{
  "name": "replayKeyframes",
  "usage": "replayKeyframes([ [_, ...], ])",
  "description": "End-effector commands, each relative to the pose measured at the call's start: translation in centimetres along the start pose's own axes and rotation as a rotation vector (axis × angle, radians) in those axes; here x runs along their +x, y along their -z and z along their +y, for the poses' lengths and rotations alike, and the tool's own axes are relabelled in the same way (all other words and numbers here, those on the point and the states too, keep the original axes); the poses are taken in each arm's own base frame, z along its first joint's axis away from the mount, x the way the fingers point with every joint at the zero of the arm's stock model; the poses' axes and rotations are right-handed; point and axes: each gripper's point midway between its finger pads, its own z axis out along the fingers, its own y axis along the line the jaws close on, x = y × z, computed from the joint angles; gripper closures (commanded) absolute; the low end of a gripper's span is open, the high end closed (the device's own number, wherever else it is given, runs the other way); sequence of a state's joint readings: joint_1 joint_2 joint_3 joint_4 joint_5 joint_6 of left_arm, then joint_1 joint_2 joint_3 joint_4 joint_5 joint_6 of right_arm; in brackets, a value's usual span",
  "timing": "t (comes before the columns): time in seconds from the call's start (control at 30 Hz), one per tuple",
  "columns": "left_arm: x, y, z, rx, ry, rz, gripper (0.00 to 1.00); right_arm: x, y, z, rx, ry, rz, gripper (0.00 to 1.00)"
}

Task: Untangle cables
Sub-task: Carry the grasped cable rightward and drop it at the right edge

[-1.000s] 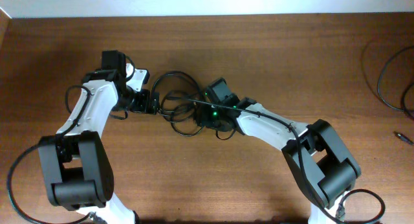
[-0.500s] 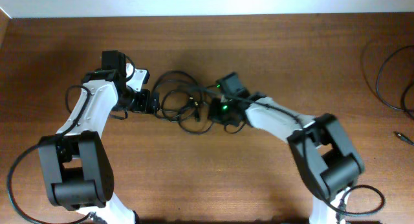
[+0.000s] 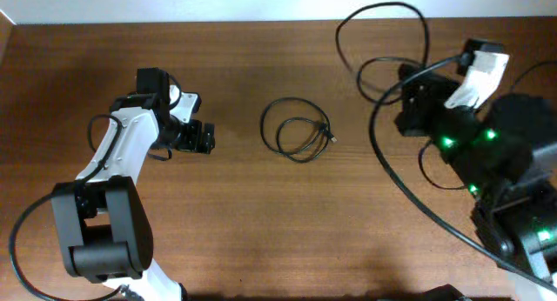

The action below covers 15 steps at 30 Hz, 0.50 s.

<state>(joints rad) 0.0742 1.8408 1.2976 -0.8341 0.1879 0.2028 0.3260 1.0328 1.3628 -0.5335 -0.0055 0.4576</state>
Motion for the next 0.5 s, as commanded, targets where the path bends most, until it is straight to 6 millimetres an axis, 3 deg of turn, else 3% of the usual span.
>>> replayKeyframes([
  [0.0,0.2,-0.4,-0.3,0.017,-0.018,0.009,0.01,-2.0,0.4,-2.2,0.145,0.038,-0.086,0.96],
  [0.17,0.2,-0.4,-0.3,0.017,-0.018,0.009,0.01,-3.1,0.7,-6.1,0.384,0.12,-0.146,0.96],
  [0.3,0.2,-0.4,-0.3,0.017,-0.018,0.009,0.01,-4.4,2.3,-10.3,0.667,0.215,-0.195,0.96],
  [0.47,0.2,-0.4,-0.3,0.017,-0.018,0.009,0.01,-4.0,2.6,-15.6,0.854,0.244,-0.123,0.96],
])
